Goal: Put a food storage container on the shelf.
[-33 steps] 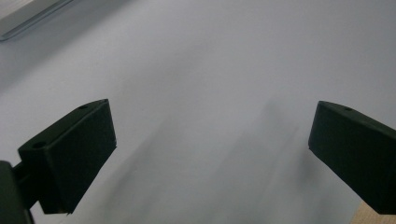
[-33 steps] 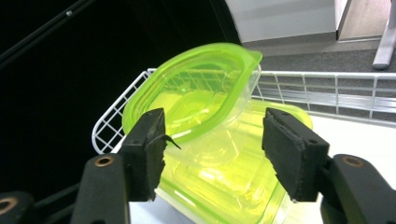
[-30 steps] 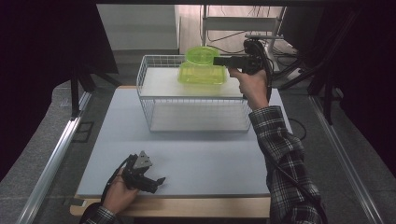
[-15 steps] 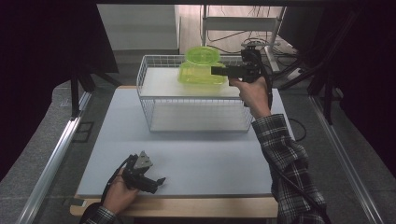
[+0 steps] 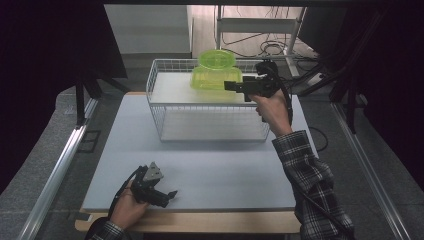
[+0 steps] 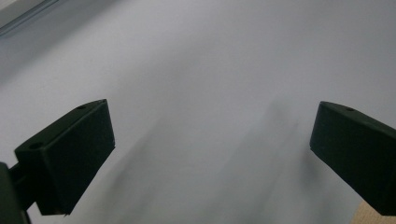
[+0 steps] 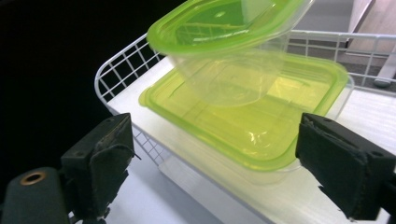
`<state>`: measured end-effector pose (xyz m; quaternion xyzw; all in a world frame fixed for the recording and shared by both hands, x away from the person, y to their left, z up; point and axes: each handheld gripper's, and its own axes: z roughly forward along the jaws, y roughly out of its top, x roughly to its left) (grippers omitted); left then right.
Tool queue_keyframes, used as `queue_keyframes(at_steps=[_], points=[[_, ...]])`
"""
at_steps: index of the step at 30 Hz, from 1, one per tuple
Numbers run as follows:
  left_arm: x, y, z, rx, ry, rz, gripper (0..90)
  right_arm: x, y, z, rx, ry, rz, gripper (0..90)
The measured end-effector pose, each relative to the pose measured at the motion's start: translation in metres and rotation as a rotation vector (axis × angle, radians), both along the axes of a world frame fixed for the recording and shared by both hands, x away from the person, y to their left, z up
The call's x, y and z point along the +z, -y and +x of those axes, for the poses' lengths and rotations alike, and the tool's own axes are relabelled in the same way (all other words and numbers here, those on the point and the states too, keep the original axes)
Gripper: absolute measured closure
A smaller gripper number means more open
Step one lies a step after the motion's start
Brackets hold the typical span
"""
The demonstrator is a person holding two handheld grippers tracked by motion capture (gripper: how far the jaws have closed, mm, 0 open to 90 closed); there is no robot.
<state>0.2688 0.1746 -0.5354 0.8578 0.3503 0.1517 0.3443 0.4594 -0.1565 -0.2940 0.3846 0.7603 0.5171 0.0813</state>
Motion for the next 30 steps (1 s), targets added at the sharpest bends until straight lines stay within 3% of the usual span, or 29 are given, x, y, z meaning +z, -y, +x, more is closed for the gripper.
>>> queue_keyframes(at_steps=[8, 17, 30], points=[[0.001, -0.001, 0.0, 0.001, 0.004, -0.009, 0.0, -0.009, 0.001, -0.012, 0.034, 0.031, -0.031, 7.3], [0.003, -0.005, 0.0, 0.0, 0.004, -0.097, 0.0, -0.019, -0.001, -0.028, 0.066, 0.074, -0.076, 5.5], [0.002, -0.003, 0.001, -0.007, -0.002, -0.059, 0.0, -0.041, 0.003, -0.044, 0.099, 0.088, -0.114, 5.3]])
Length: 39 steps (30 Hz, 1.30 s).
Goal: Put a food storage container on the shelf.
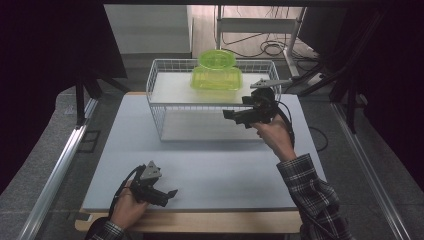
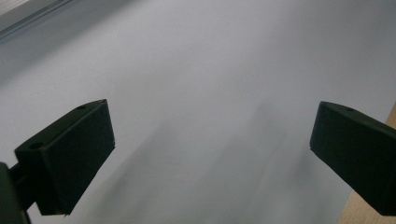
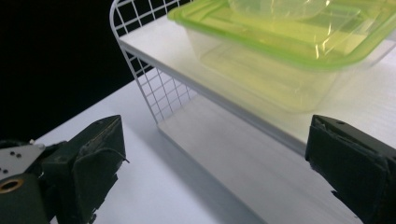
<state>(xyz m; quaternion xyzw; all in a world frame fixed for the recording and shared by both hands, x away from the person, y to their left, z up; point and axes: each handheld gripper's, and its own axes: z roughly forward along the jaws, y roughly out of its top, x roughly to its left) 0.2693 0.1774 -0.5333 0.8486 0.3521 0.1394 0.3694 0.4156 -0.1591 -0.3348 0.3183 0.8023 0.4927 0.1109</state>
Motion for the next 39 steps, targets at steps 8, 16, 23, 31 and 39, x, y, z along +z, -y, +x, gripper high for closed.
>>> queue_keyframes(at_steps=[8, 16, 23, 31, 39], points=[[0.0, 0.001, 0.0, 0.002, 0.0, 0.01, 0.0, -0.015, 0.004, -0.009, -0.002, 0.015, -0.029, 3.4], [0.0, 0.001, 0.0, 0.009, -0.001, 0.007, 0.0, -0.032, 0.009, -0.017, 0.003, 0.005, -0.045, 2.0], [-0.001, 0.002, 0.0, 0.013, -0.005, 0.008, 0.0, -0.05, 0.014, -0.027, -0.005, 0.019, -0.069, 1.6], [0.0, 0.002, 0.0, 0.015, -0.005, 0.006, 0.0, -0.065, 0.021, -0.039, -0.015, 0.029, -0.093, 0.1], [-0.001, 0.002, 0.0, 0.014, -0.004, 0.011, 0.0, -0.077, 0.032, -0.048, -0.035, 0.021, -0.086, 0.0]])
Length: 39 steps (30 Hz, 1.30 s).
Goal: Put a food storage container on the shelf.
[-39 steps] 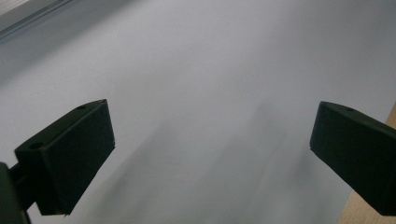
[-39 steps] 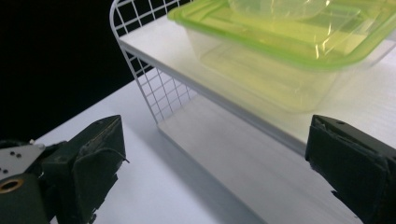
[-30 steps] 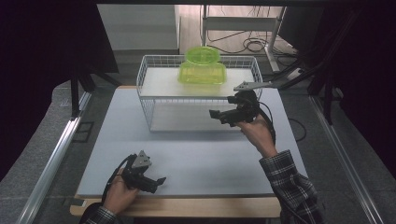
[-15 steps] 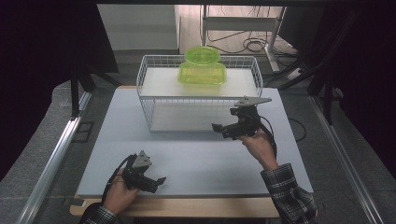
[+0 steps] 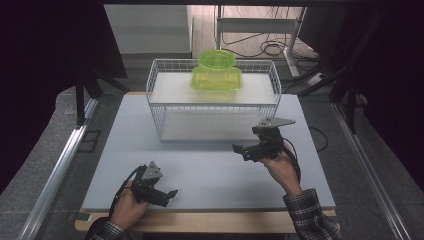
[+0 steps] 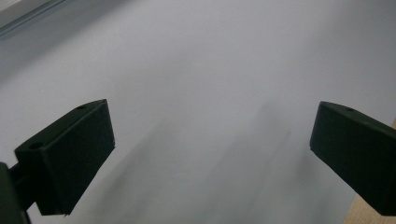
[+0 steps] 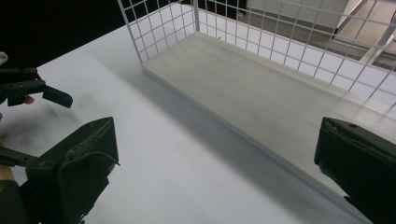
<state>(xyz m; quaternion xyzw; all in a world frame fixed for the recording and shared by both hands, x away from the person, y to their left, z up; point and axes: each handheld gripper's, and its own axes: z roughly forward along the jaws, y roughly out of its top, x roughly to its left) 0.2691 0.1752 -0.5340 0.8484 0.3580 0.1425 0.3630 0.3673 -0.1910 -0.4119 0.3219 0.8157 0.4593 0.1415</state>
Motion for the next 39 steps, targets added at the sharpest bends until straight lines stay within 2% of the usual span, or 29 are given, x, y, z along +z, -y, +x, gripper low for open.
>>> queue_keyframes(at_steps=[3, 9, 20, 33, 39], points=[[0.0, 0.0, 0.0, 0.0, 0.002, -0.003, 0.0, -0.006, 0.005, -0.003, -0.011, -0.01, 0.017, 0.0], [0.001, -0.001, 0.0, 0.0, 0.007, -0.008, 0.0, -0.017, 0.013, -0.01, -0.025, -0.02, 0.011, 0.0], [0.0, 0.0, -0.001, -0.003, 0.009, 0.007, 0.0, -0.034, 0.026, -0.022, -0.075, -0.006, -0.027, 0.0], [-0.001, 0.001, -0.001, -0.009, 0.011, 0.019, 0.0, -0.06, 0.042, -0.036, -0.083, -0.05, -0.043, 0.0], [-0.001, 0.001, -0.001, -0.014, 0.009, 0.025, 0.0, -0.074, 0.046, -0.041, -0.094, -0.063, -0.065, 0.0]])
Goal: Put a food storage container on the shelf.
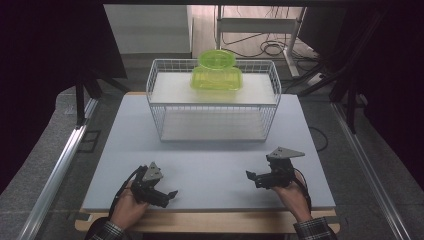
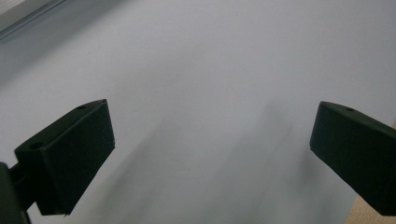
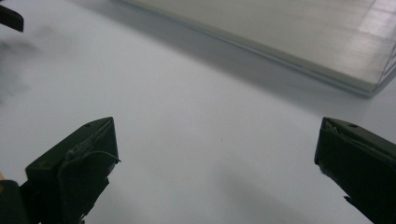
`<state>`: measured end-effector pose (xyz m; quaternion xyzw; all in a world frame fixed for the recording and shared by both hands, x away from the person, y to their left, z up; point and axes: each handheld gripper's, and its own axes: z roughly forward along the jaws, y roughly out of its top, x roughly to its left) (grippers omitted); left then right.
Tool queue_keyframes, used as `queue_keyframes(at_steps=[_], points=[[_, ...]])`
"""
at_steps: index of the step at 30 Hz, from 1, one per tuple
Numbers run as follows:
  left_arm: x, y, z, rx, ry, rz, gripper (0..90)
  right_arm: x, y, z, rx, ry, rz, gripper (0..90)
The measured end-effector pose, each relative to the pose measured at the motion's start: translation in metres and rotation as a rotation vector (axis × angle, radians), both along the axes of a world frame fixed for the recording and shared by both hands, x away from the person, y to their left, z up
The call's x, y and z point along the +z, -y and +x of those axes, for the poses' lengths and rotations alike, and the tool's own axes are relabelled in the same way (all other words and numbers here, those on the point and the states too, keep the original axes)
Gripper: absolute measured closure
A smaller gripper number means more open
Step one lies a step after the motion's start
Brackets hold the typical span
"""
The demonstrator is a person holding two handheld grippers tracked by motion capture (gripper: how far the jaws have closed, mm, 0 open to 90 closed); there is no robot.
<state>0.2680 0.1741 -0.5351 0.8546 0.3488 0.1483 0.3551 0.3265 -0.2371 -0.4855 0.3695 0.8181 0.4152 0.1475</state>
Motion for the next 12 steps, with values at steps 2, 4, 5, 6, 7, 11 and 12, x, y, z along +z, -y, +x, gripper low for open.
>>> queue_keyframes(at_steps=[2, 4, 5, 6, 7, 11, 12], points=[[0.0, 0.0, 0.0, -0.002, -0.002, 0.004, 0.0, -0.005, 0.0, -0.001, 0.003, -0.008, -0.011, 0.0], [-0.001, 0.001, 0.0, -0.004, -0.003, 0.008, 0.0, -0.009, 0.0, -0.002, 0.006, -0.015, -0.029, 0.0], [-0.001, 0.001, 0.0, -0.005, -0.002, 0.008, 0.0, -0.011, -0.001, -0.002, 0.007, -0.021, -0.035, 0.0], [0.0, 0.001, 0.0, -0.005, -0.002, 0.008, 0.0, -0.012, -0.002, -0.002, 0.009, -0.024, -0.044, 0.0], [0.0, 0.001, 0.0, -0.005, -0.002, 0.008, 0.0, -0.013, -0.002, -0.002, 0.009, -0.026, -0.047, 0.0], [-0.001, 0.001, 0.0, -0.003, -0.007, 0.012, 0.0, -0.014, -0.004, -0.002, 0.012, -0.023, -0.065, 0.0], [-0.001, 0.001, 0.001, -0.001, -0.013, 0.017, 0.0, -0.014, -0.004, -0.001, 0.011, -0.023, -0.067, 0.0]])
